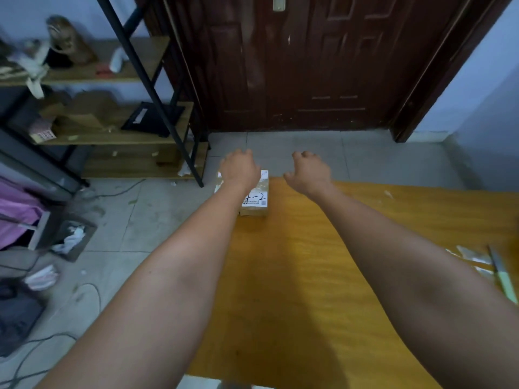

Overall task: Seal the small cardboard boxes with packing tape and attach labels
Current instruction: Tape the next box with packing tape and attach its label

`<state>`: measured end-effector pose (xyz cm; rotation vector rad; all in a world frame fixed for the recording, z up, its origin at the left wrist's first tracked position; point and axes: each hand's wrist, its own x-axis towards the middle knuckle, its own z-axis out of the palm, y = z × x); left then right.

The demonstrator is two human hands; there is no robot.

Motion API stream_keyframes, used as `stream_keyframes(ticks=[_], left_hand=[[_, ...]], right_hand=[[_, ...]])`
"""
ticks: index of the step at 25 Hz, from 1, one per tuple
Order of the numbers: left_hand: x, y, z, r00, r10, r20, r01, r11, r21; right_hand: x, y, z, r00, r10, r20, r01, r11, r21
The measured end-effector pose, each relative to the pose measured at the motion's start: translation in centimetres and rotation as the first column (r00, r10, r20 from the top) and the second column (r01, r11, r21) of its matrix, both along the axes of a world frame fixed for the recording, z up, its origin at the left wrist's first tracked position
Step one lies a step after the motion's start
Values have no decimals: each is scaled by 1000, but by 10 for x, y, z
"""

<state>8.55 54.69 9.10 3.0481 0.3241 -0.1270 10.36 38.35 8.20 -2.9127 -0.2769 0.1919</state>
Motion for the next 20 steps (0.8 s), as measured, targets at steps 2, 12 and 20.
stream_keyframes(ticks=[2,12,20], left_hand=[[-13,-28,17,1000,-22,6,22,1000,0],[-97,-134,80,986,-155,65,153,988,30],[-170,-265,92,955,-295,44,294,955,31]], right_hand=[[-12,-25,18,1000,-14,17,14,1000,-10],[-117,-153,72,987,-143,75,149,985,-90],[-223,-282,78,959,-274,72,282,950,-136]])
